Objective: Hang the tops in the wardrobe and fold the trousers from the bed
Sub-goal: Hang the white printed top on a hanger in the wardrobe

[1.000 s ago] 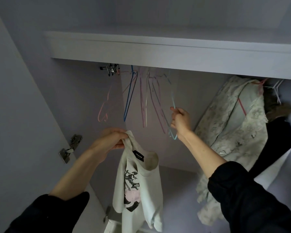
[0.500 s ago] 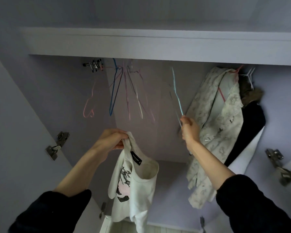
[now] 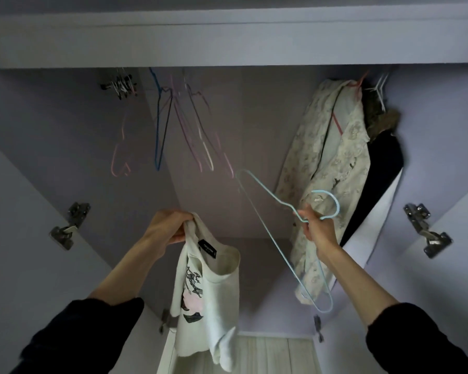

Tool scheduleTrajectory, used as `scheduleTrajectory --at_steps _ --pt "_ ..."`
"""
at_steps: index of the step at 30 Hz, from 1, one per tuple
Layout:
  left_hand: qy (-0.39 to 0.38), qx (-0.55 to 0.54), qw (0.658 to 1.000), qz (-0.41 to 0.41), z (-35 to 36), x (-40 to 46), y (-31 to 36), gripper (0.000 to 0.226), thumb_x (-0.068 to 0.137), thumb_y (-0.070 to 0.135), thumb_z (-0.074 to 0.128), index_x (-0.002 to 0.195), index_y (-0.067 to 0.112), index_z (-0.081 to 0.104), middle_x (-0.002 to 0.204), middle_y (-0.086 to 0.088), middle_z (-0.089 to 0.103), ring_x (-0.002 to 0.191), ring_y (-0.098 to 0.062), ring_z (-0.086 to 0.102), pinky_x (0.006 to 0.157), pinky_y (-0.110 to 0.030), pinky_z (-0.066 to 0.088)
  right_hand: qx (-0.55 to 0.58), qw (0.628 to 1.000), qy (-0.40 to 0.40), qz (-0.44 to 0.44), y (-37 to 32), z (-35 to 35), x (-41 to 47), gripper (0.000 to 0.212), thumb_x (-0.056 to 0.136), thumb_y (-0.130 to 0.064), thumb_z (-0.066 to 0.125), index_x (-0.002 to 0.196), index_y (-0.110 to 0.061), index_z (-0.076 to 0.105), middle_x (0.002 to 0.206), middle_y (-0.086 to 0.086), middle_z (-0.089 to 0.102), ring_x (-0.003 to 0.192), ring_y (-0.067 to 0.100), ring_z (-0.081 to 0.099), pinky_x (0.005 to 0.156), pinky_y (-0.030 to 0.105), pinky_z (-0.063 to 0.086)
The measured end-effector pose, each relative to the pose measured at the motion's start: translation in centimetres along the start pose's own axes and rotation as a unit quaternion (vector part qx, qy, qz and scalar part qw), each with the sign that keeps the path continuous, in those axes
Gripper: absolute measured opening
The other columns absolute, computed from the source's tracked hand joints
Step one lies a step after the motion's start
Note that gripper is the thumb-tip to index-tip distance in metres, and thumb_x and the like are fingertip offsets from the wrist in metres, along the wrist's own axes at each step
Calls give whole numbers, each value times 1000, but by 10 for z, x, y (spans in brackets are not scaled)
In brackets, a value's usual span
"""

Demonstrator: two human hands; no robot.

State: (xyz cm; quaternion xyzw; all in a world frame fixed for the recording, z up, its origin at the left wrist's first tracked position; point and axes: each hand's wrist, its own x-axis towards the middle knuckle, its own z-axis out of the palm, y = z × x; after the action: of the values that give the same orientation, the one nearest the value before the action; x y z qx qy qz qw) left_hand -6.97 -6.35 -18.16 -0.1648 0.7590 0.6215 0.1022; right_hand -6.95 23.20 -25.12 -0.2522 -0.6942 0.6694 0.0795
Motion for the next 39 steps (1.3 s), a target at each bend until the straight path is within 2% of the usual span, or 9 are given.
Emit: scheduleTrajectory --at_steps 6,9,13,17,25,29,34,36,39 --pt "53 57 996 -32 6 16 -26 10 83 5 60 73 4 58 71 -10 56 63 -20 54 51 -22 48 -167 986 -8 -18 20 -14 -7 39 89 -45 58 56 -25 67 54 -16 62 65 12 54 69 29 38" --pt "104 132 986 -18 7 23 -33 8 81 6 58 74 8 56 72 -10 52 73 -22 48 65 -31 42 -224 974 -1 -33 13 -20 -12 46 86 -51 58 47 -27 64 41 -16 55 55 8 50 66 28 35" --pt "122 205 971 20 10 24 -33 20 79 10 58 63 18 51 66 -3 52 74 -23 49 65 -28 39 -195 979 -28 -45 6 -23 -16 44 85 -47 62 48 -23 66 51 -13 61 65 7 58 66 28 38" --pt "115 279 950 73 17 23 -29 25 80 17 63 59 21 50 65 2 55 76 -23 50 69 -27 38 -209 974 -43 -78 -4 -13 -26 45 85 -46 62 48 -21 65 37 -15 51 49 5 51 54 26 34" --pt "141 283 943 101 7 22 -14 20 81 17 62 64 19 50 71 -4 57 82 -29 55 71 -29 40 -205 970 -52 -122 -25 -8 -29 45 87 -45 61 49 -21 64 33 -14 46 37 3 43 51 25 27" --pt "95 316 930 164 24 8 -1 14 83 18 61 72 18 53 64 4 53 73 -24 51 66 -25 34 -265 948 -59 -165 -35 21 -42 43 89 -46 56 57 -22 70 63 -3 69 62 12 61 60 23 35" --pt "52 292 918 262 50 -18 29 23 82 21 62 64 22 48 55 9 49 64 -20 48 66 -29 38 -277 932 -79 -221 -32 71 -70 55 100 -42 33 84 -4 70 87 15 71 90 32 63 76 33 44" --pt "46 294 906 301 52 -25 34 15 82 24 63 70 21 53 62 9 54 69 -21 53 69 -30 42 -204 957 -75 -191 -34 78 -73 62 101 -41 27 74 0 65 77 15 68 83 33 61 76 35 42" --pt "39 409 826 385 45 -26 32 15 85 30 63 85 16 61 91 3 59 94 -21 55 83 -32 41 -99 978 -58 -173 -44 78 -74 60 101 -41 25 50 -14 43 44 -6 48 54 16 47 67 31 36"
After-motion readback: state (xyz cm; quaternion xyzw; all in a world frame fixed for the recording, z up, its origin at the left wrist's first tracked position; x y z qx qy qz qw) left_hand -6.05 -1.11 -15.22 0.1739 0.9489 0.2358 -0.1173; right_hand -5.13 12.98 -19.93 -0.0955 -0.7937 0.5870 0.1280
